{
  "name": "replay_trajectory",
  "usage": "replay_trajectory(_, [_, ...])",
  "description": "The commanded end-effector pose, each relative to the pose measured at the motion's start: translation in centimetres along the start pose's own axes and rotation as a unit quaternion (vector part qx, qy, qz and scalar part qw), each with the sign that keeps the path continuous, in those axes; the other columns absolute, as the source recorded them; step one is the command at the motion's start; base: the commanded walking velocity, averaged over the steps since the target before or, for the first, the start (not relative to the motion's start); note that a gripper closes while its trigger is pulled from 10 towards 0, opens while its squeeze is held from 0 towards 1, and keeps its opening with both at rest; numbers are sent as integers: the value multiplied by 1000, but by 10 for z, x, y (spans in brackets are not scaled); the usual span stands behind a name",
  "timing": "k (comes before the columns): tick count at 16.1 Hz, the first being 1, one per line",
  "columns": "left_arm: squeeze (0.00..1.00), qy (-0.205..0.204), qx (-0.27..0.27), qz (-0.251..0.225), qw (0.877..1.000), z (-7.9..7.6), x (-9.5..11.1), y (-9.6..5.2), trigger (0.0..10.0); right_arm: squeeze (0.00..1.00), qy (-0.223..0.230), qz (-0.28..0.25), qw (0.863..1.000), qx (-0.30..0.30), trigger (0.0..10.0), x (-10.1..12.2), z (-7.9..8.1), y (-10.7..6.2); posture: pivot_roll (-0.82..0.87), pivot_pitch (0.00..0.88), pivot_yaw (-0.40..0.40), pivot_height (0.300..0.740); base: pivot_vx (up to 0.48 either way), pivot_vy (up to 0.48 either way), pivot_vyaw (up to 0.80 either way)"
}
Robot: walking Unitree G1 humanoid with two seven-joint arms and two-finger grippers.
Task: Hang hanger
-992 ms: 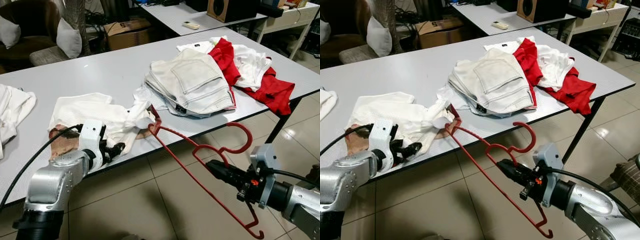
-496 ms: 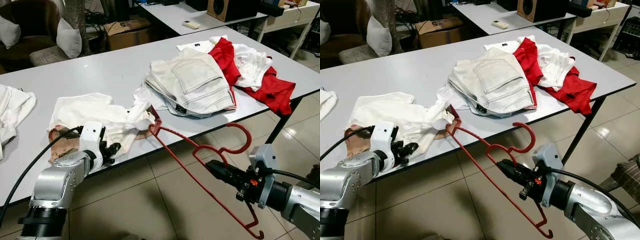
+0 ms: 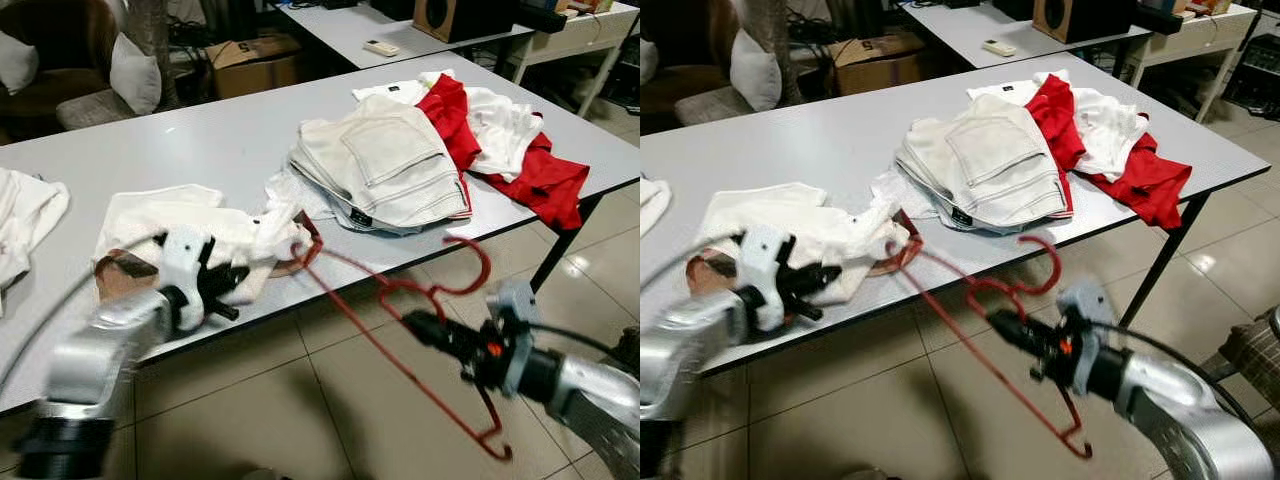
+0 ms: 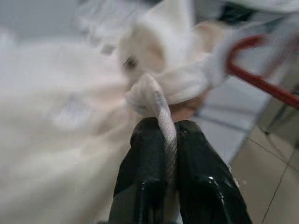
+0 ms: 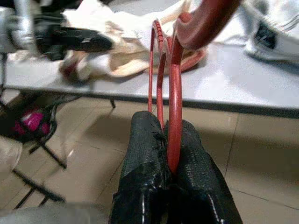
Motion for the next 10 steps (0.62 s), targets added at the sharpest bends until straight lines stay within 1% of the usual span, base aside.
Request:
replay_trajectory(1, [0,21,-15,-7,1000,-2,8,-6,0,0,-9,-9,1000,-23,10000,5,-11,2,-15,0,76,740,0,0,0])
replay_trajectory(2, [0,55,-5,-14,998,9,22,-14,0,0,-3,-16,999,-36,10000,7,-18,5,-10,0,73,740,0,0,0])
replay_trajectory(3, [0,84,10,-29,996,21,42,-23,0,0,0,-24,999,-26,10000,10,-18,6,-3,0,69,740,0,0,0])
replay_trajectory(4, [0,91,17,-42,995,27,57,-28,0,0,1,-32,999,-10,10000,13,-13,4,-1,0,68,740,0,0,0])
replay_trajectory(5, [0,97,16,-47,994,27,63,-31,0,0,-4,-34,999,9,10000,15,-6,2,-2,0,68,740,0,0,0])
replay_trajectory(6, [0,107,10,-52,993,27,72,-34,0,0,-8,-36,998,46,10000,16,6,-2,-4,0,70,740,0,0,0])
replay_trajectory(8, [0,117,-13,-59,991,18,81,-35,0,0,0,-39,997,67,10000,18,13,-11,-14,0,80,740,0,0,0])
replay_trajectory(10, [0,123,-25,-53,991,14,79,-31,0,0,8,-58,996,74,10000,26,16,-17,-21,0,84,740,0,0,0])
Point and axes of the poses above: a point about 5 cm out from each wrist's last joint towards the gripper, its own y axis pointing out of the wrist towards the gripper, its own x axis along the axis of the wrist's last joint, z = x × y, the point moved 6 cm from there along y, pointing out of the wrist towards the gripper, and after that the axes turned 11 degrees about -y, right-handed, at the moved point
